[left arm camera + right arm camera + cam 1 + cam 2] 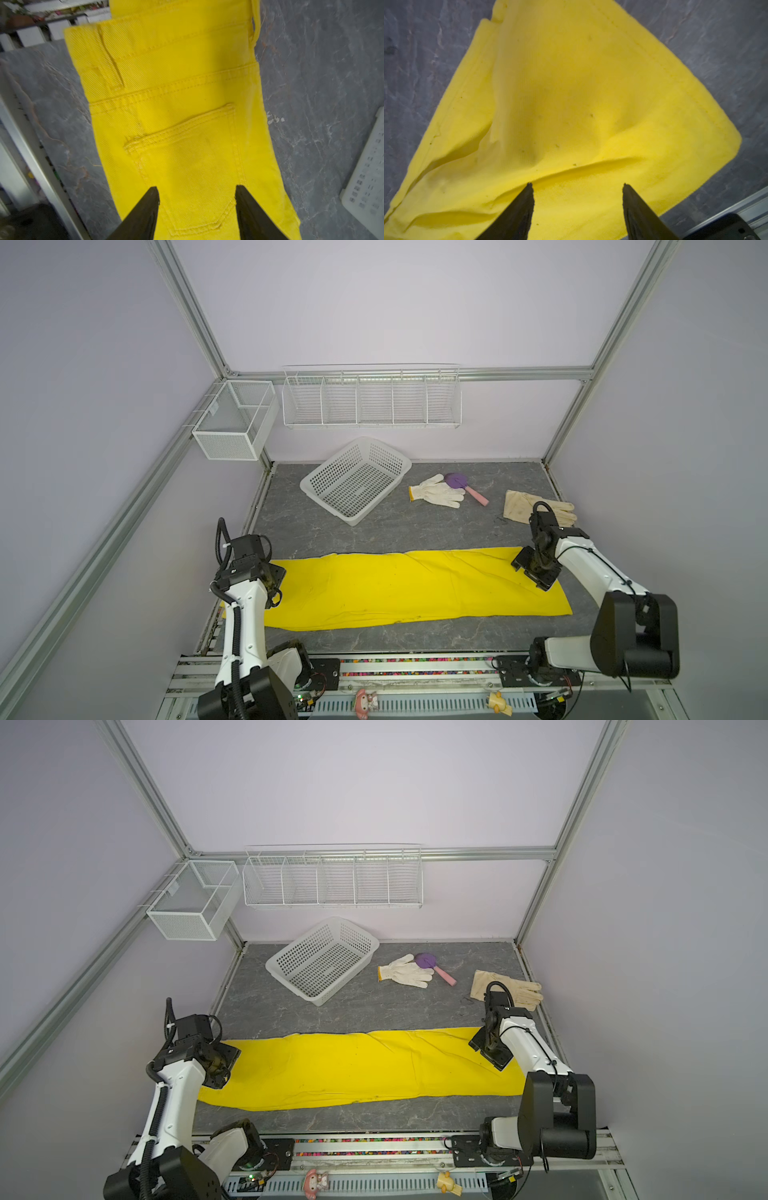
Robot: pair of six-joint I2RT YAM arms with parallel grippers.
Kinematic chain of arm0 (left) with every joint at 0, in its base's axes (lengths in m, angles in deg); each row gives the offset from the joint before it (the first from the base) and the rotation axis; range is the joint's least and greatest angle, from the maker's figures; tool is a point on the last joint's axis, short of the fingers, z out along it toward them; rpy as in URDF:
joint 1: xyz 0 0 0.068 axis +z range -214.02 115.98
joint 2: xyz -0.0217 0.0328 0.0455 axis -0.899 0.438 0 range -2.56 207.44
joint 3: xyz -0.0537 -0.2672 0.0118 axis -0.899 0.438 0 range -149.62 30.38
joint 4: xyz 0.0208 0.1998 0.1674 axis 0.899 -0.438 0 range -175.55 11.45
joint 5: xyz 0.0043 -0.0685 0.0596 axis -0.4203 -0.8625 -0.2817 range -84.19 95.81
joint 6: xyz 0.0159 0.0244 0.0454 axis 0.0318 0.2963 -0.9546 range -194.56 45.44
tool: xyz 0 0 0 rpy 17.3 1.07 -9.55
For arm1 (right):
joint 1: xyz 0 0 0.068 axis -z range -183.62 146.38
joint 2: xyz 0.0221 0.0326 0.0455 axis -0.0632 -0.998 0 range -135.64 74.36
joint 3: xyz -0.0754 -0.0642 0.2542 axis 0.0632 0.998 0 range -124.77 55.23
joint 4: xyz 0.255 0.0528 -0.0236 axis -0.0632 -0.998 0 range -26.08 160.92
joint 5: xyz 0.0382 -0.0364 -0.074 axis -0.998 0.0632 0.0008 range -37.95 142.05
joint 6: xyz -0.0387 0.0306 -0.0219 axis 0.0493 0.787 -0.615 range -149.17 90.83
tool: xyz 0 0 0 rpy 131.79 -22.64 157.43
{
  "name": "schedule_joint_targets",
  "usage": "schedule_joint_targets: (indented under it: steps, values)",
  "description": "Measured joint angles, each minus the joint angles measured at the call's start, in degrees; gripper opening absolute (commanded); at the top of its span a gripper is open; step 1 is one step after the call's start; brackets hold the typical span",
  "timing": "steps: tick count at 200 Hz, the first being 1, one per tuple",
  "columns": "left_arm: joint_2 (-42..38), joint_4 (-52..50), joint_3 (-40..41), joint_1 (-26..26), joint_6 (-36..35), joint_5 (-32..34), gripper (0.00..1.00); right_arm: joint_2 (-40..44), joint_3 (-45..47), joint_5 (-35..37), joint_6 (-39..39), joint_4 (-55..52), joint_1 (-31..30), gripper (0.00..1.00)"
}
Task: Fold and stack the trousers
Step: Fold the trousers at the center of the table.
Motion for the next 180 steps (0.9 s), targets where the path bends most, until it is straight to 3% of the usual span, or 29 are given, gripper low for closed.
schedule_joint_targets:
  steps: [67,73,86,105,113,147,180]
  values:
    - [9.9,8.0,5.6,-0.1,-3.2,-4.8,0.66,-8.7,0.7,1.2,-1.6,4.9,-0.1,0.78]
    - [10.2,8.3,5.6,-0.2,-3.7,-5.0,0.67,-8.9,0.5,1.3,-2.4,4.8,0.0,0.81]
    - [10.0,8.6,5.2,-0.8,-5.0,-5.8,0.7,-8.9,0.0,1.6,-5.6,4.5,0.0,1.0]
    - [8.1,9.0,4.2,-1.6,-7.5,-7.7,0.76,-7.3,-1.7,2.2,-12.0,2.8,0.3,0.93]
    - [6.8,9.0,3.5,-2.1,-8.5,-8.5,0.83,-5.8,-3.0,2.5,-15.2,1.9,0.5,0.91]
    - [2.3,9.6,1.0,-8.1,-12.7,-11.6,0.99,1.5,-7.0,1.5,-25.1,0.8,7.1,0.94]
    - [1.4,10.7,1.0,-12.5,-14.3,-15.4,1.0,-2.3,-9.4,-1.8,-31.3,0.2,12.5,0.94]
